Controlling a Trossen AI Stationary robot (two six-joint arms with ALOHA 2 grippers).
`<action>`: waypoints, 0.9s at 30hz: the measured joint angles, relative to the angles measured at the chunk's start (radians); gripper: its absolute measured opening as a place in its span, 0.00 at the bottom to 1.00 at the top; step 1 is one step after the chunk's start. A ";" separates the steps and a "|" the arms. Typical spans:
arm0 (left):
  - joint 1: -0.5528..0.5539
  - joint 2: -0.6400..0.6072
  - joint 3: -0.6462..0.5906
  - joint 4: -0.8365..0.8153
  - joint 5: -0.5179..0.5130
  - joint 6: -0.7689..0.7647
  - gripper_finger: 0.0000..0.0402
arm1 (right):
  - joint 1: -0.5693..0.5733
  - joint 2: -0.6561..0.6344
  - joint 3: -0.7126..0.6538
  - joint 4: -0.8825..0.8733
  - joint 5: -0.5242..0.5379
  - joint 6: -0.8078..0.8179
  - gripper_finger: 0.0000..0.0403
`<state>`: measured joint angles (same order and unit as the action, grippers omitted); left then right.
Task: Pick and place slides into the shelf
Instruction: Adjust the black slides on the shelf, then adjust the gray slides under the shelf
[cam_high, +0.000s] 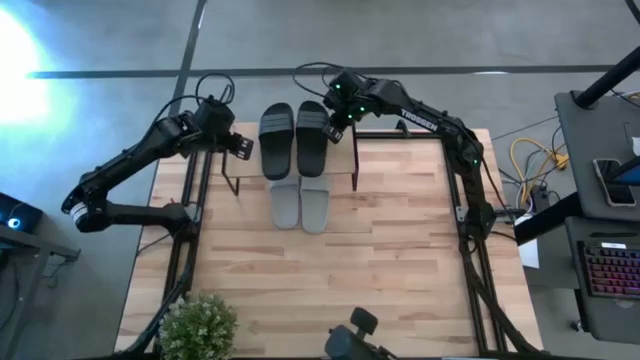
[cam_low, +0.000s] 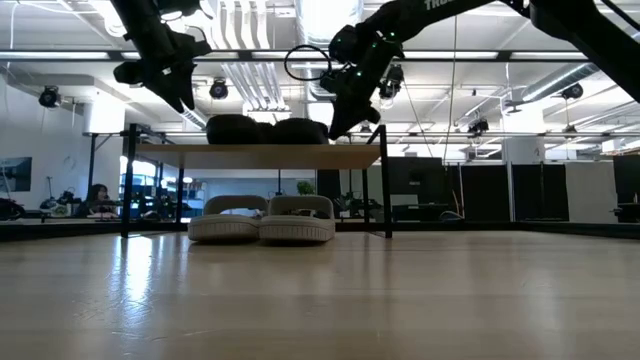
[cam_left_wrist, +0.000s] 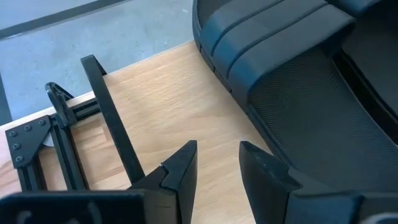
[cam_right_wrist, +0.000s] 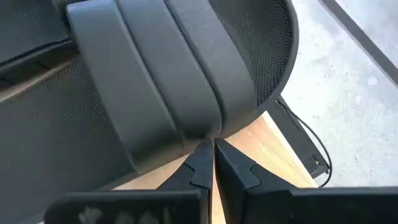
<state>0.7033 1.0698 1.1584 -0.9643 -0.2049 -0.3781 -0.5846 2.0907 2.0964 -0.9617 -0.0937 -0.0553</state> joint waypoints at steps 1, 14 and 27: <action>0.000 0.000 0.000 0.001 0.002 0.000 0.26 | 0.000 0.000 0.000 0.003 0.000 0.005 0.02; 0.000 -0.004 -0.002 -0.051 0.060 0.029 0.26 | 0.008 -0.034 0.002 -0.198 -0.004 0.032 0.02; -0.162 -0.105 -0.038 -0.053 0.283 -0.008 0.26 | 0.153 -0.214 -0.103 -0.316 -0.014 0.106 0.02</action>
<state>0.5411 0.9645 1.1203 -1.0174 0.0782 -0.3860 -0.4317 1.8772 1.9936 -1.2775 -0.1074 0.0504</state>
